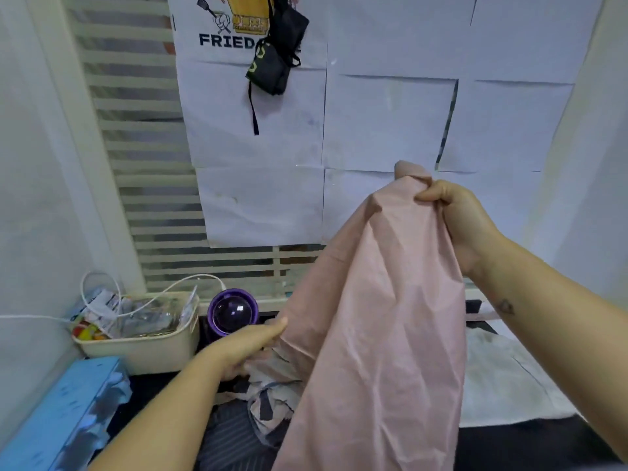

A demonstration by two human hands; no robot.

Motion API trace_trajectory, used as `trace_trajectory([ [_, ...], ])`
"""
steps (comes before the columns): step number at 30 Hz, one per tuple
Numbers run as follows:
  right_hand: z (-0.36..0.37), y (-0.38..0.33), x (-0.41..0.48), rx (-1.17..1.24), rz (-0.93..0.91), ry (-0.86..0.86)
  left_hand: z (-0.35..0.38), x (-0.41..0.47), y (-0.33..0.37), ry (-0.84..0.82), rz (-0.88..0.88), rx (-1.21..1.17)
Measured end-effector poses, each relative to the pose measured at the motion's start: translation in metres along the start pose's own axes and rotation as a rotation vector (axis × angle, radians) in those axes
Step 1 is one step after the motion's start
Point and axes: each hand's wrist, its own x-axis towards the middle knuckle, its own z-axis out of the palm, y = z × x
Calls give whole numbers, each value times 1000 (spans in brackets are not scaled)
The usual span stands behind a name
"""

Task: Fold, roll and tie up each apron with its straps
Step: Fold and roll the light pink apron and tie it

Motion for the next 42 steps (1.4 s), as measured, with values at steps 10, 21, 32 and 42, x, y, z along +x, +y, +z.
trace_trajectory([
  [10, -42, -10, 7, -74, -76, 113, 54, 36, -6, -54, 87, -301],
  [21, -128, 12, 16, -1160, -259, 638, -61, 2, 93, 918, 536, 613],
  [32, -120, 6, 4, -1269, -51, 232, -117, -63, 98, 460, 405, -353],
  [42, -114, 5, 26, -1543, -389, 750, -123, -72, 95, 964, 441, 415],
])
